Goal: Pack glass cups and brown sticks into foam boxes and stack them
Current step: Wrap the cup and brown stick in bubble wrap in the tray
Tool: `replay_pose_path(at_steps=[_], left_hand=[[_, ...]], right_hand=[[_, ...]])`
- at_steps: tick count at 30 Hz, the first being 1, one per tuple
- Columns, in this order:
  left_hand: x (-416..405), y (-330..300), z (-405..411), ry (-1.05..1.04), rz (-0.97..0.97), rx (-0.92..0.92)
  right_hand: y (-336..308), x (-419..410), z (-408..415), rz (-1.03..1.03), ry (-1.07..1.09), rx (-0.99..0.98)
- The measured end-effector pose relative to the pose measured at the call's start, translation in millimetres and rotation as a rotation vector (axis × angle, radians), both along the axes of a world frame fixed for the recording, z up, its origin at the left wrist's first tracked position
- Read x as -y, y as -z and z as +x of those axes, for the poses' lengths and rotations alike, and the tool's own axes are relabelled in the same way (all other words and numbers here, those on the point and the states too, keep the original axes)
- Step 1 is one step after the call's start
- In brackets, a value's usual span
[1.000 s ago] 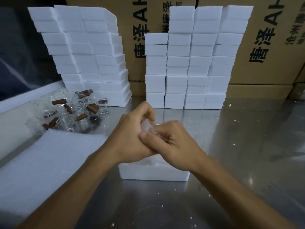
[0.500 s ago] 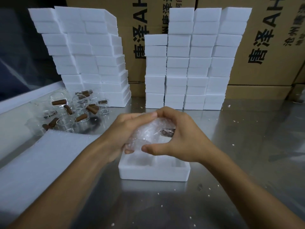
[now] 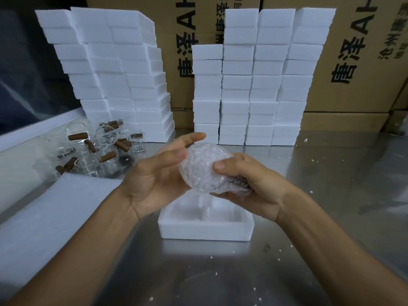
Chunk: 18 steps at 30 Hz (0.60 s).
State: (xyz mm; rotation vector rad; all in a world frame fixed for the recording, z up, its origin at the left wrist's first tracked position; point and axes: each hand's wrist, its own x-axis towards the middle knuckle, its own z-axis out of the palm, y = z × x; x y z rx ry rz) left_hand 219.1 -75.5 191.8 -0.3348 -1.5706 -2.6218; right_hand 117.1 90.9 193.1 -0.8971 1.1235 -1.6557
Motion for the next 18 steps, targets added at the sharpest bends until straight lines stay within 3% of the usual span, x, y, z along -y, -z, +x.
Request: replay_pose_path(at_steps=[6,13,18], left_hand=[[1,1,0,-0.093,-0.176,0.063],[8,0,4,-0.053,-0.386,0.090],[12,0,7,-0.021,-0.570,0.062]], right_hand=[[3,-2,-2,0.026,-0.132,0.041],[8,-3,-6,0.046,-0.175,-0.079],[3,-6,-12,0.154,-0.102,-0.427]])
